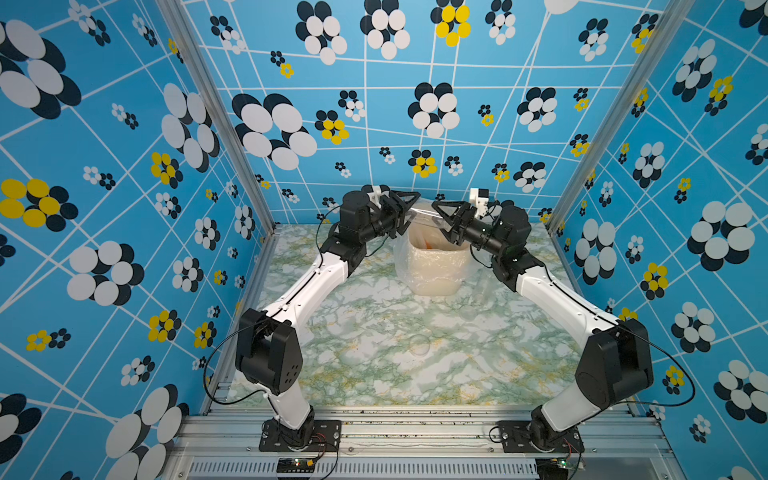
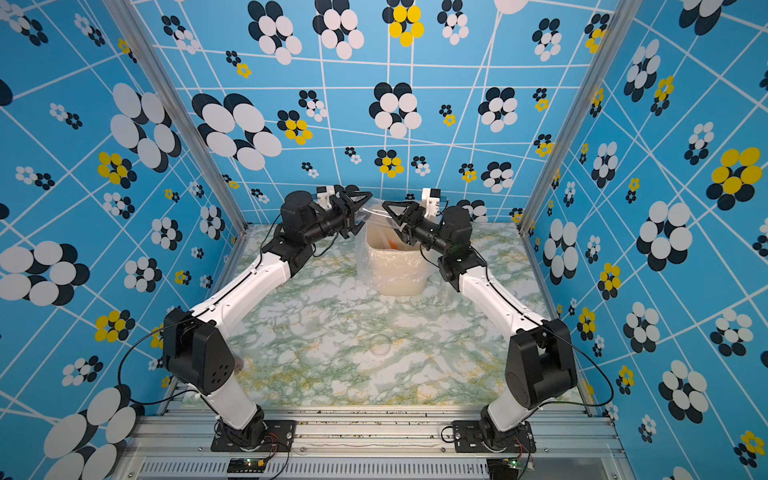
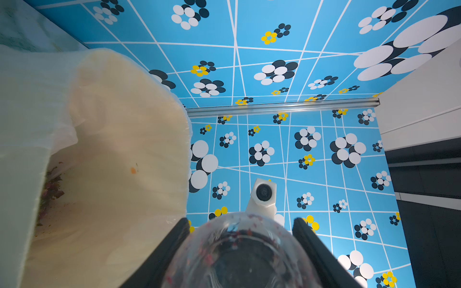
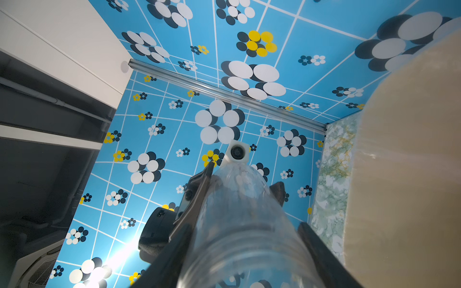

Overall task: Empty the moldy dried flower tea in the jars
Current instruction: Place the jar at the center of the board.

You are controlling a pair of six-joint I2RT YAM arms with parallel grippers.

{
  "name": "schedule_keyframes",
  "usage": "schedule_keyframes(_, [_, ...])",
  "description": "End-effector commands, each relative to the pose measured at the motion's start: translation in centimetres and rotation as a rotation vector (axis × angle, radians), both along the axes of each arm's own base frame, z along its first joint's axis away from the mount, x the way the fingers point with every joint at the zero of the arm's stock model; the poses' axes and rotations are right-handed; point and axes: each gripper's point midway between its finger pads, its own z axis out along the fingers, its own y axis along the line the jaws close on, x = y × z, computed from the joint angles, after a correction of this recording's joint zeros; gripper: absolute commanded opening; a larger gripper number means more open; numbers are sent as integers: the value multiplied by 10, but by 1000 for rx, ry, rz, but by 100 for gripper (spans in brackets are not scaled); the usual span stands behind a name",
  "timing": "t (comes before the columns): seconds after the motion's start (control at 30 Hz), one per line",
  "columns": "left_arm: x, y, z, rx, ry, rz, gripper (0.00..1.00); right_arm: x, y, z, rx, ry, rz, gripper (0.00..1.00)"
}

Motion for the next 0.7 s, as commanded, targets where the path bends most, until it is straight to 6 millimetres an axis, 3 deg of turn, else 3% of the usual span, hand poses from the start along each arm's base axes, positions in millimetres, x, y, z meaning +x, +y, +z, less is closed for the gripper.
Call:
schedule_keyframes(0.0, [-12,1,20,19,-77,-3,64,-8,5,15,20,-65,30,54])
schedule_keyframes(0.17, [-17,8,28,53,-122,15,85,-13,3,16,19,-77,31,54])
schedule_keyframes(0.37, [-26,22,37,142,-194,61,100,-22,1,20,9,-99,35,54])
schedule_keyframes(0.53, [-39,36,51,232,-287,85,99,-31,-2,22,-21,-112,37,53])
schedule_keyframes(0.67, [-50,53,49,353,-330,107,99,-43,-6,25,-71,-131,34,53])
